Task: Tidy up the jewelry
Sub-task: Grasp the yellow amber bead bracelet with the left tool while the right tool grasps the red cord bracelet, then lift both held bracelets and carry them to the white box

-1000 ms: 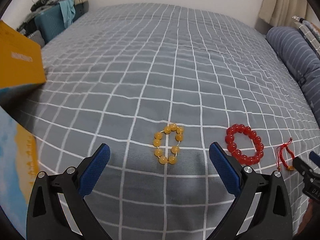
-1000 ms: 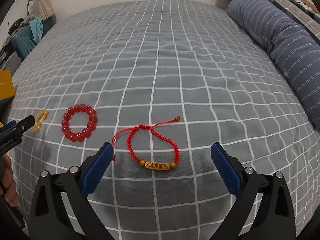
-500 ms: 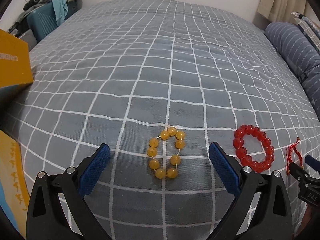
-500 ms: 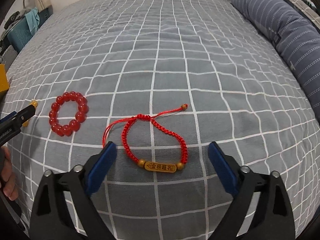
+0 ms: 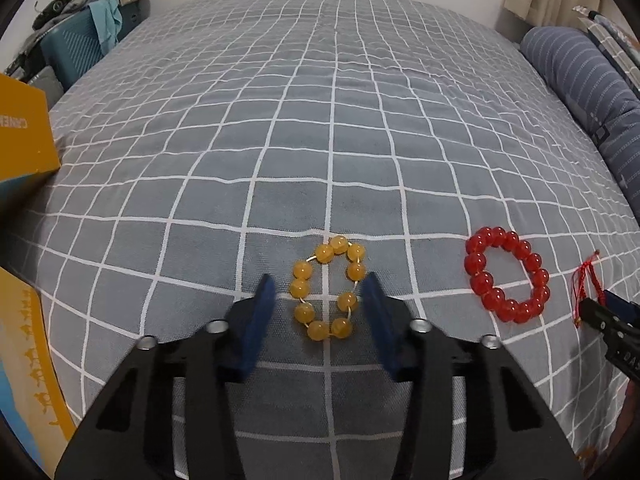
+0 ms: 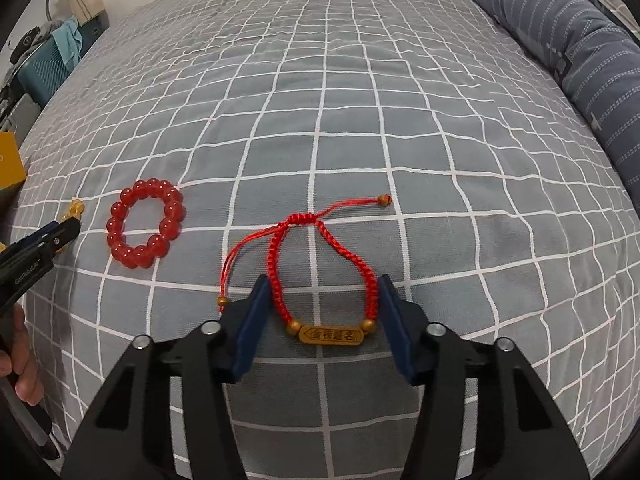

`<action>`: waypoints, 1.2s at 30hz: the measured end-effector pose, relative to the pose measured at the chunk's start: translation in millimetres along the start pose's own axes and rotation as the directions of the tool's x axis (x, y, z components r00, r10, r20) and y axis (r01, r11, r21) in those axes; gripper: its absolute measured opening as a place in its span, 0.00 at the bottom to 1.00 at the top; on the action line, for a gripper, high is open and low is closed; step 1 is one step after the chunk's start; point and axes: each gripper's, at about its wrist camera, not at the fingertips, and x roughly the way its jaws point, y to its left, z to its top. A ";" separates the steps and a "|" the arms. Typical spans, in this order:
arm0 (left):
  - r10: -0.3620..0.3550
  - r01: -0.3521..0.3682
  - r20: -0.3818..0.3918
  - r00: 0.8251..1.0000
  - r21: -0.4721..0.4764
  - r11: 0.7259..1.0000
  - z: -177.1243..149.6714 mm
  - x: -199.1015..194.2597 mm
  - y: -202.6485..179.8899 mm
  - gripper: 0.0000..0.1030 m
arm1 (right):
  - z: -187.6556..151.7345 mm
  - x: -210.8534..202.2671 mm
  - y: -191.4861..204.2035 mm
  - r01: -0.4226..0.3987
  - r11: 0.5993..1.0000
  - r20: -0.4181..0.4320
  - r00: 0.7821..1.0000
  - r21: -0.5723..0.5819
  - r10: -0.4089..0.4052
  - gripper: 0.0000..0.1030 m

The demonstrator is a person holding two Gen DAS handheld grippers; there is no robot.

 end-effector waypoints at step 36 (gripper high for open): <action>-0.031 0.030 0.043 0.999 0.019 0.999 -8.6 -51.8 -9.9 0.09 | -3.2 -20.5 0.7 -0.006 1.000 0.045 0.999 0.023 0.005 0.03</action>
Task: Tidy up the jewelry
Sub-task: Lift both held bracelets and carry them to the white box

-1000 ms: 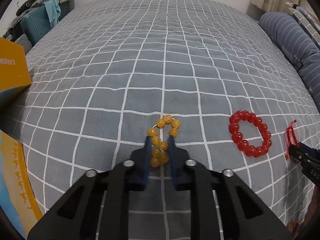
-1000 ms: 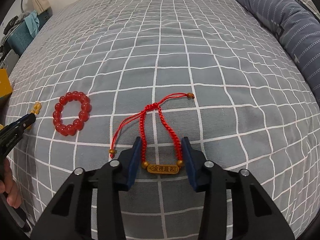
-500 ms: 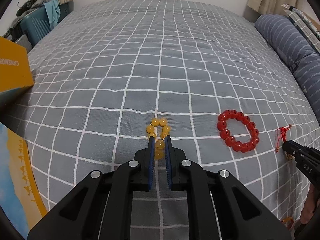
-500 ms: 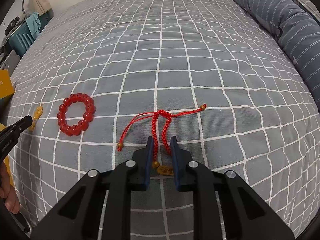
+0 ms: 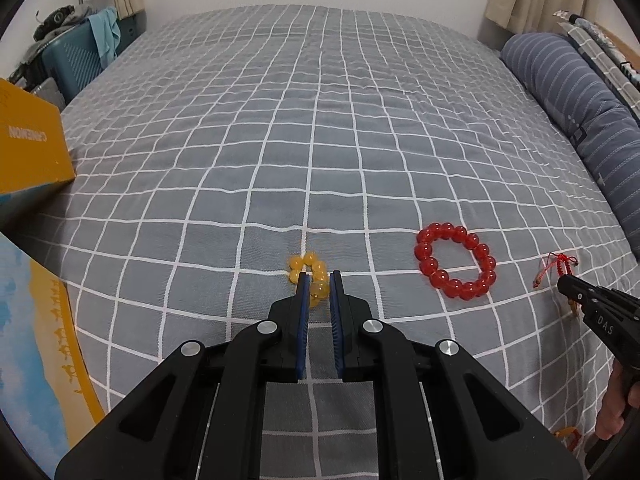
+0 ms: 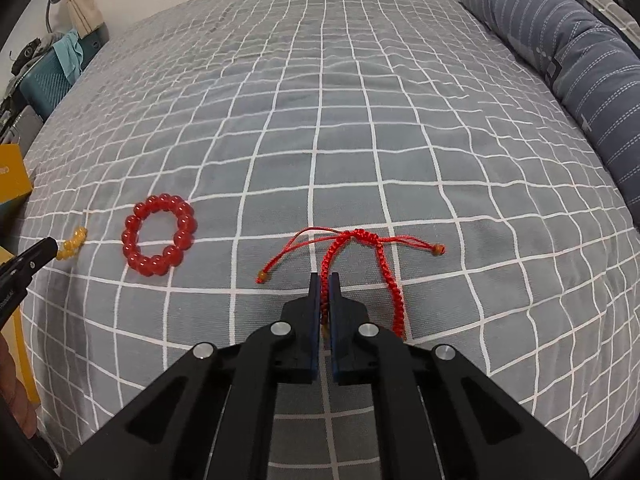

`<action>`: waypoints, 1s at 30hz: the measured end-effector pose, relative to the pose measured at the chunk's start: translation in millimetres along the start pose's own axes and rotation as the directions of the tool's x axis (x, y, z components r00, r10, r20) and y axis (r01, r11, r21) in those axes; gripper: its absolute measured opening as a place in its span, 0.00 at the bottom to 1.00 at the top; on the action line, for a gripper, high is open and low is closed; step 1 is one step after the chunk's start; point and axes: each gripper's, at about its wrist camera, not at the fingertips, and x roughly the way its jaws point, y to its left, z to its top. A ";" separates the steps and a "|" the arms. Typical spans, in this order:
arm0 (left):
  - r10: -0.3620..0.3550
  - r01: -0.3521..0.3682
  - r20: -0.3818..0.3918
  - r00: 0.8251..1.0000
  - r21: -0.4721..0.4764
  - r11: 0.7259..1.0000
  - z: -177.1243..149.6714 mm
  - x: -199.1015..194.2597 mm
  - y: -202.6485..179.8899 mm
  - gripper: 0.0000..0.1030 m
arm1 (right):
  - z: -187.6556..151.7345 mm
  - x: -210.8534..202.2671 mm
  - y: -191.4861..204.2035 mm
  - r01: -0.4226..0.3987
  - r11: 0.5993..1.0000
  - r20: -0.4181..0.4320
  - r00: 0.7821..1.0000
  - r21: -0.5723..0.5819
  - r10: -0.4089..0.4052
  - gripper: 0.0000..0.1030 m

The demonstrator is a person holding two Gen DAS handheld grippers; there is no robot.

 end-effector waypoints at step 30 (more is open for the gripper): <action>-0.036 0.034 0.191 0.981 0.015 0.999 -22.6 -128.1 3.9 0.09 | -20.1 -99.2 38.7 -0.012 0.996 0.197 0.980 -0.089 0.030 0.03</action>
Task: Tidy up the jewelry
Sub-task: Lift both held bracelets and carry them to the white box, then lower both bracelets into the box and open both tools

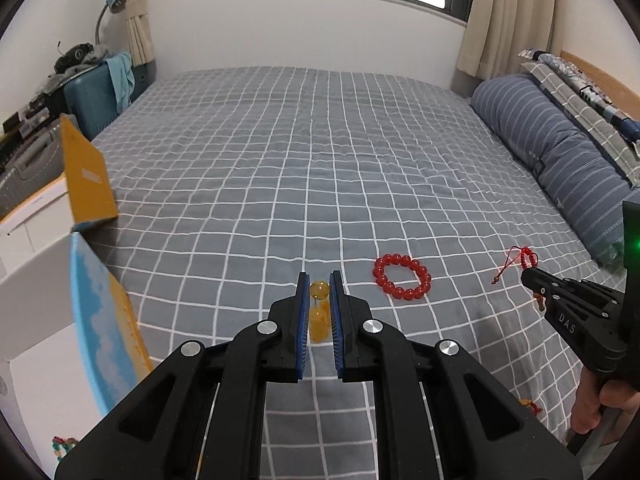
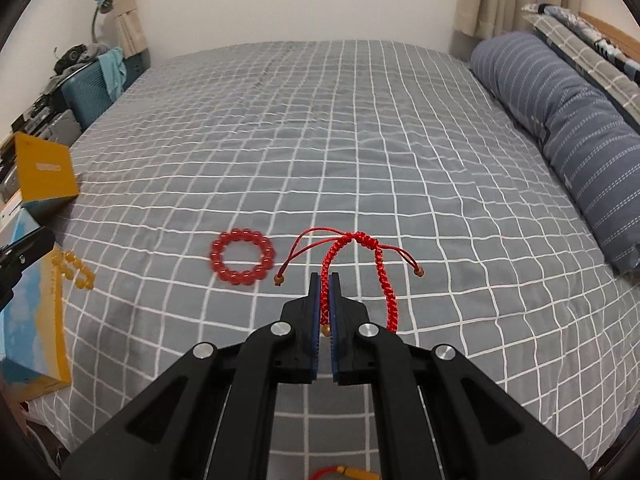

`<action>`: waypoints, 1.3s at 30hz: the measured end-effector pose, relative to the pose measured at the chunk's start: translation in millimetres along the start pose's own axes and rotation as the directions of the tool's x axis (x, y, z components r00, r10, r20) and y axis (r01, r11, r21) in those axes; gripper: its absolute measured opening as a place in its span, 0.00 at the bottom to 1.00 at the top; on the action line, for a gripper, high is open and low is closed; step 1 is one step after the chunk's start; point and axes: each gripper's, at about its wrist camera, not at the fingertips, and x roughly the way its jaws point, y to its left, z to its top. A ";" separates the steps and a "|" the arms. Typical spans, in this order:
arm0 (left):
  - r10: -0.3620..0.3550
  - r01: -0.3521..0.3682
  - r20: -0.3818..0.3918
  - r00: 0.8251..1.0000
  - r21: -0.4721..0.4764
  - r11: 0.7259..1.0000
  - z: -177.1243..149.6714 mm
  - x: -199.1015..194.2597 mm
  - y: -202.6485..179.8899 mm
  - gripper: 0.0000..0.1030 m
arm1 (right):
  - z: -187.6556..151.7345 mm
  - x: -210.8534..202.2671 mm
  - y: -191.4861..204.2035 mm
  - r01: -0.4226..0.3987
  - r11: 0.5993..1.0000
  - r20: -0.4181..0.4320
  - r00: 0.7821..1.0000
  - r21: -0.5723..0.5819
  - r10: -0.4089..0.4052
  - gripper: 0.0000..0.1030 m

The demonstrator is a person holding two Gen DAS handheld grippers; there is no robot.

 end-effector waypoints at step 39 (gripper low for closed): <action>0.333 -0.344 -0.089 0.939 -0.318 0.883 -120.3 -157.3 282.3 0.10 | -39.9 -98.8 393.8 -0.391 0.823 -0.076 0.915 -0.413 0.397 0.03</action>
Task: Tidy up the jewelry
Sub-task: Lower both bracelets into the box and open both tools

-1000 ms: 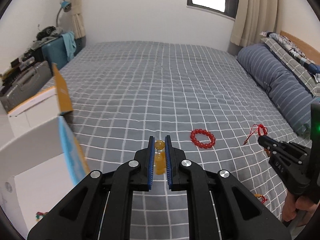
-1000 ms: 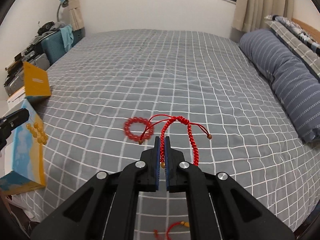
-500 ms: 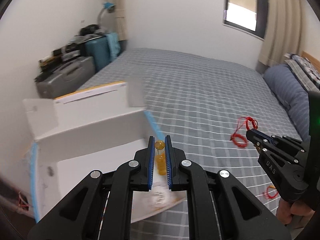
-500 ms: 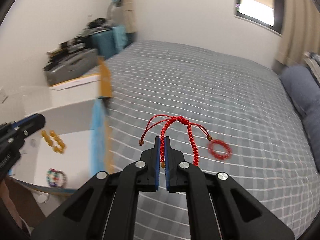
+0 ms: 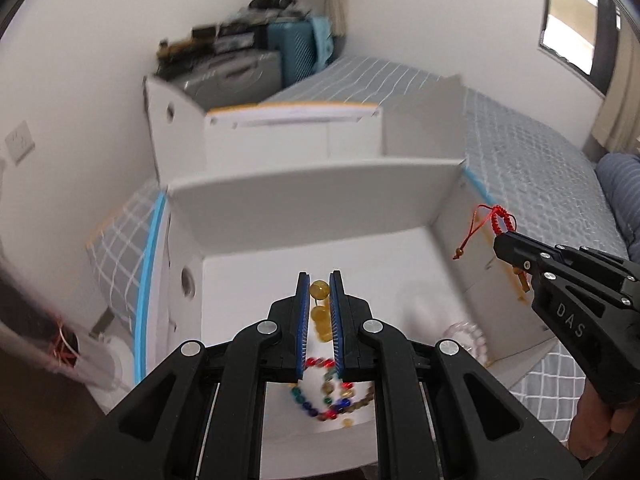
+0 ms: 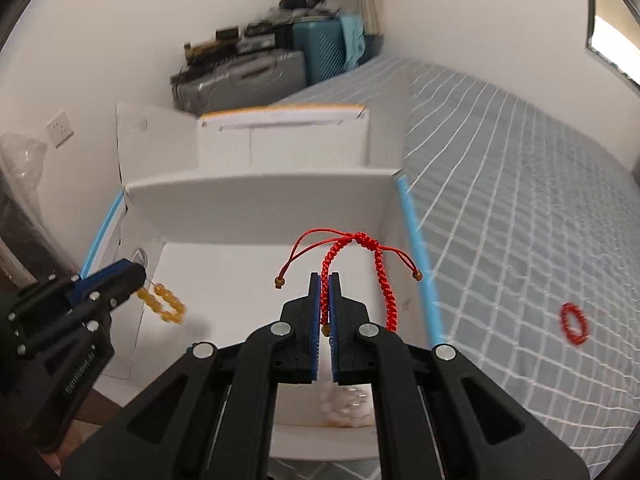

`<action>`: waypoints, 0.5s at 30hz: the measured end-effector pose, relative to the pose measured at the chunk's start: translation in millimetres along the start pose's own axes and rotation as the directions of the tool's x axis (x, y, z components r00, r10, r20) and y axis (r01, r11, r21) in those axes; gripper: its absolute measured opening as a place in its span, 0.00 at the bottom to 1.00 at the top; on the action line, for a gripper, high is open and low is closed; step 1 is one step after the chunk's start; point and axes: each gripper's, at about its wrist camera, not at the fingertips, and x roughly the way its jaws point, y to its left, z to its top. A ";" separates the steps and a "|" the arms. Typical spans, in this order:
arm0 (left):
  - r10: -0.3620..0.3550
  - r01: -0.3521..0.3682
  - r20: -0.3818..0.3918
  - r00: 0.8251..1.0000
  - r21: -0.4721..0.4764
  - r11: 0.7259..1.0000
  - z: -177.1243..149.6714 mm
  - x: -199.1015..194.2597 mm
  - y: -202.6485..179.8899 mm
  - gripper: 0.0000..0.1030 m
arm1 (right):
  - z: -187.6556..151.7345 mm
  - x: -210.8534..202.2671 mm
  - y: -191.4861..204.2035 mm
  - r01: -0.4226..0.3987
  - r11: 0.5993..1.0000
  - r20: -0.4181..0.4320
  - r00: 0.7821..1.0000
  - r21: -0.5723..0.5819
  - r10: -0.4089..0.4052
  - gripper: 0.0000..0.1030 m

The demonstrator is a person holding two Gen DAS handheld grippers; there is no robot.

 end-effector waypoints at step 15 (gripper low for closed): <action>0.063 -0.070 -0.126 0.990 -0.051 0.996 -24.1 38.7 23.8 0.10 | -21.4 61.9 16.7 0.011 1.000 -0.182 0.983 -0.011 -0.013 0.06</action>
